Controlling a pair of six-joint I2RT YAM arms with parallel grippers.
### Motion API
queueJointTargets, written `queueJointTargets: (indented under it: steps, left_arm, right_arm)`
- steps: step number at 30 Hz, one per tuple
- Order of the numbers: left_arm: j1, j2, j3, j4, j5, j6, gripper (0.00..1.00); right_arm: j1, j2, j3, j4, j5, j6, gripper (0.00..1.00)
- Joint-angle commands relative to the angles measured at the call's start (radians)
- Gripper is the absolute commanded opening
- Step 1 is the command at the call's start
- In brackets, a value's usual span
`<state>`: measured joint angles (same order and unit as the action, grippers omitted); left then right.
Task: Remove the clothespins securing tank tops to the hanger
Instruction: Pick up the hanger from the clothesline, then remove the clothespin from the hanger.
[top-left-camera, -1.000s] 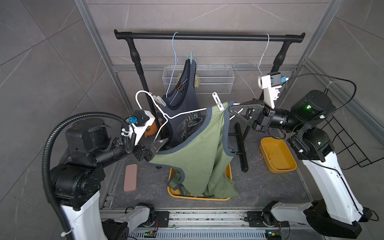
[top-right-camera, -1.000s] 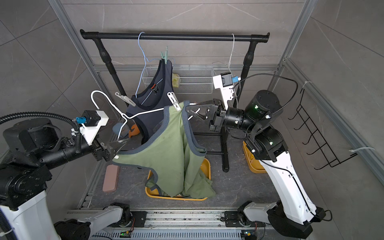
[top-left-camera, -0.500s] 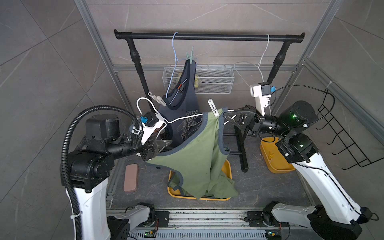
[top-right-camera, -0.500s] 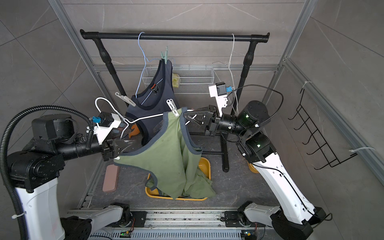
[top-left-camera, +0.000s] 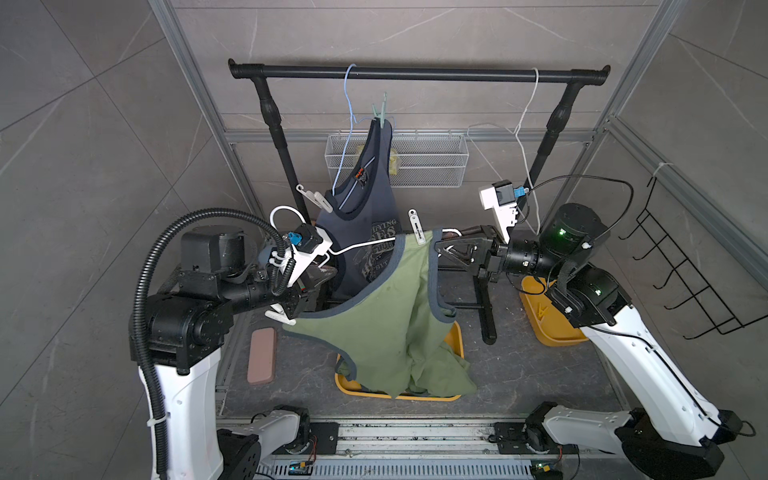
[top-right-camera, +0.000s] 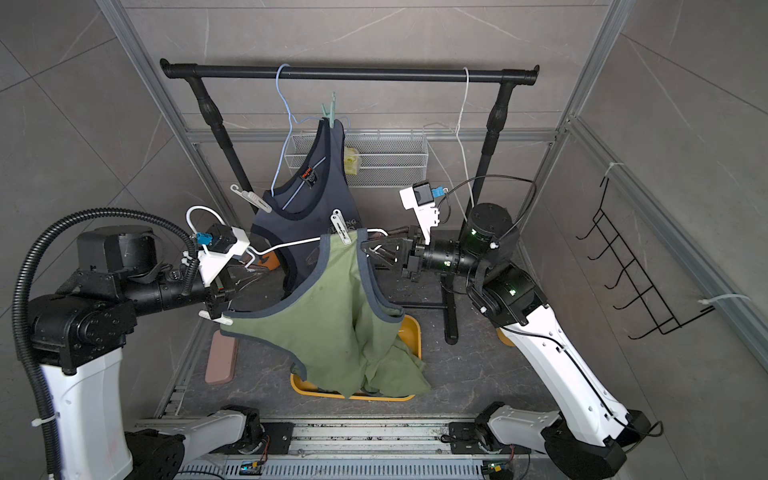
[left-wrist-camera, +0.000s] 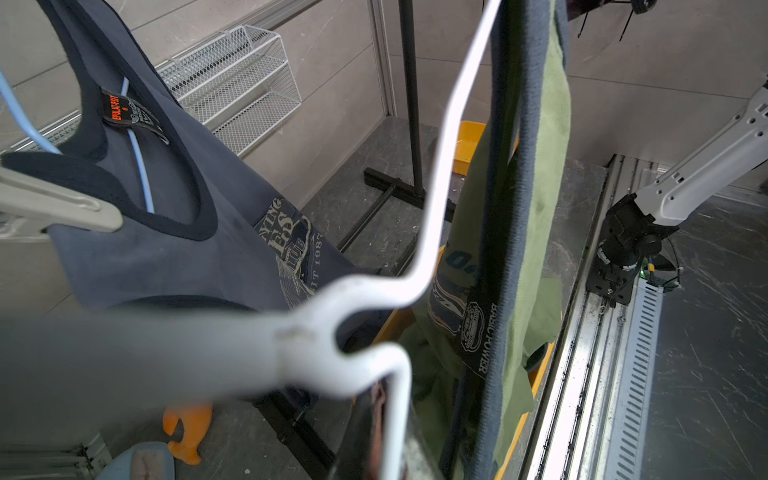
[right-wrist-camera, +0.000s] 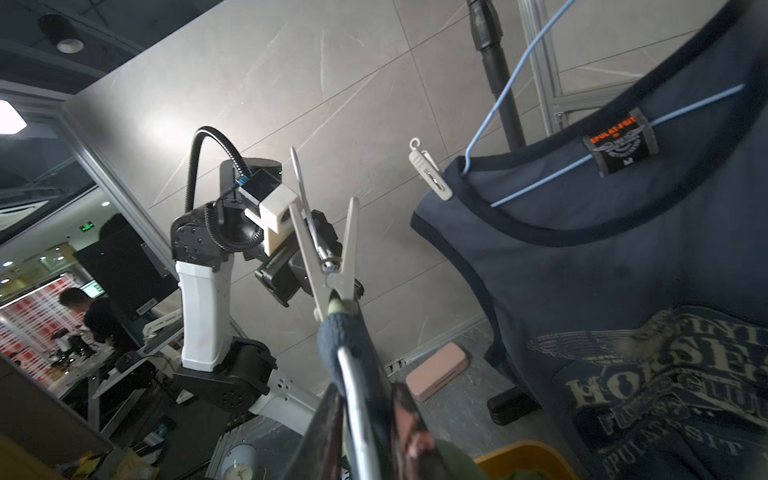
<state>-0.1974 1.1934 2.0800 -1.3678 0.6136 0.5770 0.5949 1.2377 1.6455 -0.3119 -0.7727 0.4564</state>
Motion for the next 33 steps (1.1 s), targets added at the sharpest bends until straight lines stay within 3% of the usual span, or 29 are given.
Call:
queueJointTargets:
  steps: [1,5,10,18,23,33]
  left_arm:
    - [0.001,0.011,0.026,0.030,-0.023,0.027,0.00]
    - [-0.001,0.014,-0.010,0.010,-0.024,0.089,0.00]
    - [-0.018,0.022,-0.059,-0.071,-0.032,0.206,0.00]
    - [-0.054,0.066,-0.044,-0.145,-0.009,0.306,0.00]
    - [-0.076,0.099,-0.038,-0.157,0.008,0.342,0.00]
    - [-0.138,0.143,-0.008,-0.159,-0.004,0.353,0.00]
  right_arm:
    - [0.003,0.003,0.051,-0.255,0.118,-0.152,0.40]
    - [0.002,0.011,0.103,-0.444,0.213,-0.255,0.53]
    - [0.001,-0.006,0.198,-0.566,0.256,-0.319,0.59]
    - [0.001,0.124,0.427,-0.682,0.067,-0.346,0.63]
    - [-0.001,0.153,0.389,-0.643,-0.042,-0.339,0.63]
    - [-0.001,0.180,0.328,-0.597,-0.088,-0.335,0.60]
